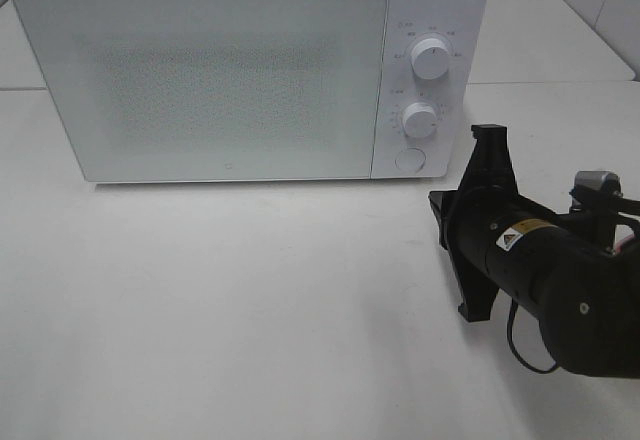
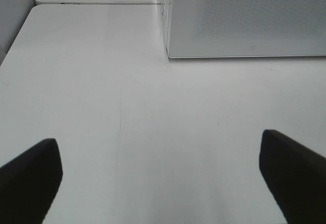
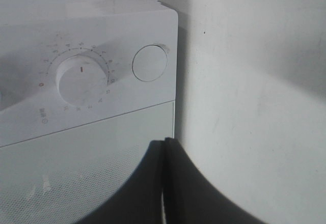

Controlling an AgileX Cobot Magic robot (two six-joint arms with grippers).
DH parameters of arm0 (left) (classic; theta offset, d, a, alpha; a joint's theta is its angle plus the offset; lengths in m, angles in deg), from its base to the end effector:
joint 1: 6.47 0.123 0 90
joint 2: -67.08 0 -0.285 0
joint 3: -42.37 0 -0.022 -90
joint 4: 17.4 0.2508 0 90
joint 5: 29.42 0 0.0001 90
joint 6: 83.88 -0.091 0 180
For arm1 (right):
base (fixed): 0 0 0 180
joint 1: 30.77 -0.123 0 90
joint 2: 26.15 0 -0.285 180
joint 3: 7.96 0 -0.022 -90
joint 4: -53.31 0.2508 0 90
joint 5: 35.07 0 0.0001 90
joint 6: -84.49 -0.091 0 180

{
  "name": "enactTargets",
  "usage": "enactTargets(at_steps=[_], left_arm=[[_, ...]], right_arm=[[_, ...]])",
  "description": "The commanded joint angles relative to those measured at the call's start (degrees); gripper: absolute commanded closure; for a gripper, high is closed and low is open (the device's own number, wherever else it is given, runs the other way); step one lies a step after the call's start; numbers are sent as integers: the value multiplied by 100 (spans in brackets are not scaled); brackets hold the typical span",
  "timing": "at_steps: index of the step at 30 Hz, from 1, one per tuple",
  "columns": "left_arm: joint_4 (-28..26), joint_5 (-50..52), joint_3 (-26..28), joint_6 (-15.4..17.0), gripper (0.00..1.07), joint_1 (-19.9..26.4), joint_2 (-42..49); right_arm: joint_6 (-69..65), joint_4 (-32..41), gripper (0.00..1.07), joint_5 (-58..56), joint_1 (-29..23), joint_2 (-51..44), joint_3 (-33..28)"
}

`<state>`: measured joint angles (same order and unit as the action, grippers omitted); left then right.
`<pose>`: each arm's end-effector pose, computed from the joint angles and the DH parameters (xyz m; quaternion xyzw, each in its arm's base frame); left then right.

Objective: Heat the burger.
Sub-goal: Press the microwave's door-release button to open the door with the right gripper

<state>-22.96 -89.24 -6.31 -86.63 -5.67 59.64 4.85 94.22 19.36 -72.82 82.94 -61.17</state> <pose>-0.0050 -0.0077 0.2784 0.0160 0.8466 -0.0320 0.5310 0.2253 0.1380 0.1266 0.5580 0.6101 0.4281 0.3649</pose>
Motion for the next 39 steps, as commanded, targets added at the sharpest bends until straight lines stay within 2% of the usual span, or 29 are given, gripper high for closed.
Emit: enactTargets(at_steps=[1,6,22,39], left_arm=[[-57,46,-11,6,3,11,149],[-57,46,-11,6,3,11,149],[-57,46,-11,6,3,11,149],[-57,46,-11,6,3,11,149]], right_arm=[[-23,-229,106,-103,155,155,189],[-40,-464,106,-355,464,527,665],[264,-481,107,-710,951,1203,1684],[504,-435,107,-825,1261,1644,2280]])
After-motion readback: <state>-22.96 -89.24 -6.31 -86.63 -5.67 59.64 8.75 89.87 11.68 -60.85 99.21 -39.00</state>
